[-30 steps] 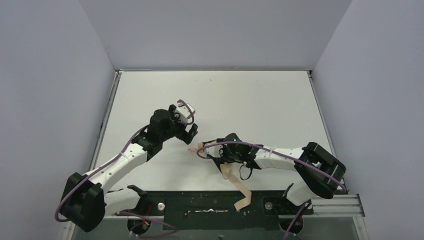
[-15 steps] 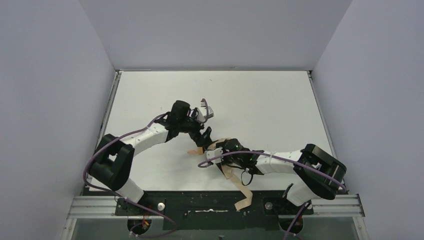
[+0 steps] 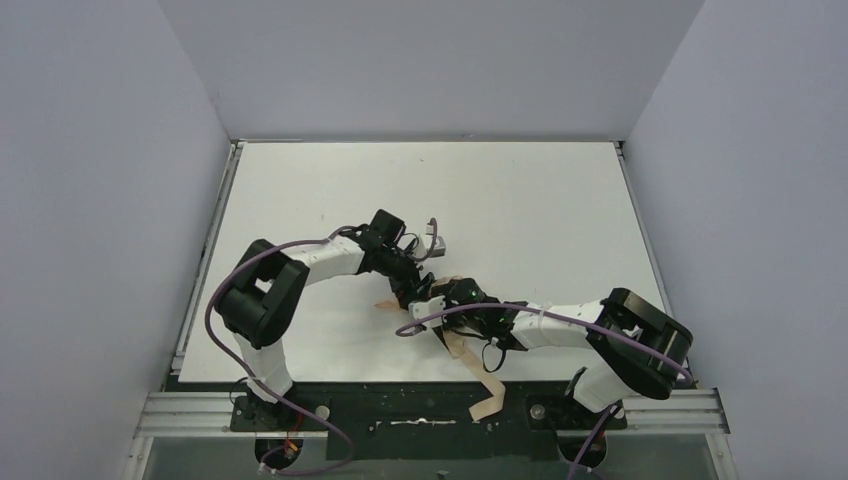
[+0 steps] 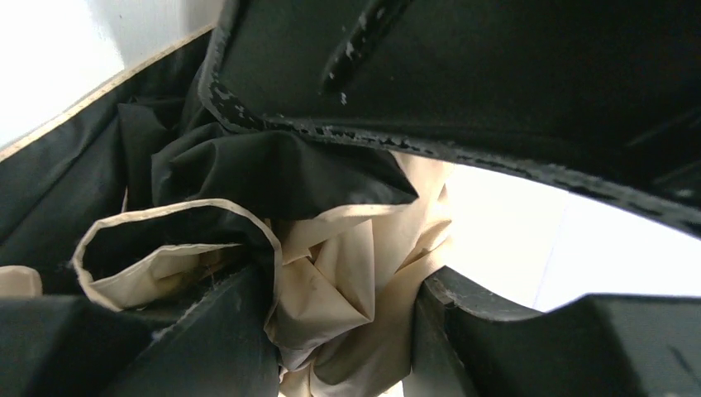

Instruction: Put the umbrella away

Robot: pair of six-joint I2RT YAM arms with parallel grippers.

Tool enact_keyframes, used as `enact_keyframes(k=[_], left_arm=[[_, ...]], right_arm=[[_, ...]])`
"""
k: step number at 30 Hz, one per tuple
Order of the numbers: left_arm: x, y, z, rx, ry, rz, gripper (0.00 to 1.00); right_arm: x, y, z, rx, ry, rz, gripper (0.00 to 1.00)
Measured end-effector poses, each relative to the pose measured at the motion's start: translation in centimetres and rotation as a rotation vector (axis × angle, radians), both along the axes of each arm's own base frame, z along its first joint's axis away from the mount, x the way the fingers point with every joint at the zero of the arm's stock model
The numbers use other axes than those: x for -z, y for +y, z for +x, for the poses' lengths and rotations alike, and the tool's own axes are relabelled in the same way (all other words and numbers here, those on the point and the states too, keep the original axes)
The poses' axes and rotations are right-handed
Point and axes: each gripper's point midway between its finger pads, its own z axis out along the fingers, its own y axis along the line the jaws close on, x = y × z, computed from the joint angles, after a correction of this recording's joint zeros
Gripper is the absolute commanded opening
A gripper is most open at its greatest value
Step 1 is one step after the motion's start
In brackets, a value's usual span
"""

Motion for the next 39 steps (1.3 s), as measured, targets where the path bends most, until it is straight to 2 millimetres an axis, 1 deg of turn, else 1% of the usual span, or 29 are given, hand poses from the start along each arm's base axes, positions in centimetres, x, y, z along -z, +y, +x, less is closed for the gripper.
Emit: enact_keyframes(k=[5, 8, 10, 11, 13, 15, 16, 18, 21, 23, 25, 27, 31, 35, 37, 39], left_arm=[[0.2, -0.6, 0.7, 0.018, -0.004, -0.006, 0.66], [0.4, -0.8, 0.5, 0.027, -0.002, -0.005, 0.54], [0.5, -0.9, 0.1, 0.042, -0.003, 0.001, 0.5], [0.6, -1.0, -0.1, 0.051, -0.008, 0.005, 0.46], [0.8, -1.0, -0.1, 0.063, -0.029, 0.018, 0.33], [0.9, -1.0, -0.1, 0.069, -0.038, 0.026, 0.21], [0.9, -1.0, -0.1, 0.073, -0.047, 0.032, 0.16], [1.0, -1.0, 0.0, 0.083, -0.065, 0.042, 0.0], [0.9, -1.2, 0.0, 0.101, -0.088, 0.047, 0.0], [1.0, -1.3, 0.1, 0.102, -0.106, 0.058, 0.0], [1.0, -1.3, 0.3, 0.099, -0.118, 0.067, 0.0], [1.0, -1.4, 0.4, 0.096, -0.128, 0.074, 0.0], [1.0, -1.4, 0.7, 0.086, -0.149, 0.085, 0.0], [1.0, -1.4, 1.4, 0.069, -0.19, 0.106, 0.0], [0.9, -1.5, 1.7, 0.063, -0.22, 0.123, 0.0], [0.8, -1.7, 1.8, 0.062, -0.256, 0.139, 0.0]], right_arm=[[0.0, 0.0, 0.0, 0.003, -0.004, 0.006, 0.15], [0.0, 0.0, 0.0, 0.007, -0.006, 0.014, 0.16], [0.0, 0.1, 0.1, 0.012, -0.007, 0.019, 0.18], [0.0, 0.1, 0.1, 0.013, -0.008, 0.021, 0.19], [0.0, 0.1, 0.1, 0.017, -0.008, 0.022, 0.22], [0.0, 0.0, 0.0, 0.021, -0.008, 0.023, 0.29], [0.0, 0.0, 0.0, 0.024, -0.008, 0.024, 0.34], [0.0, 0.0, 0.0, 0.027, -0.006, 0.025, 0.49], [-0.2, -0.2, 0.0, 0.033, -0.001, 0.024, 0.65], [-0.7, -0.3, -0.2, 0.037, 0.003, 0.03, 0.73], [-1.3, -0.6, -0.6, 0.034, 0.012, 0.035, 0.77], [-2.1, -1.0, -1.2, 0.027, 0.025, 0.036, 0.79], [-4.2, -2.2, -2.8, 0.013, 0.046, 0.05, 0.79], [-7.0, -3.3, -4.6, 0.016, 0.072, 0.114, 0.78], [-9.2, -3.5, -5.7, 0.022, 0.092, 0.201, 0.78], [-12.6, -3.5, -6.7, 0.036, 0.107, 0.342, 0.76]])
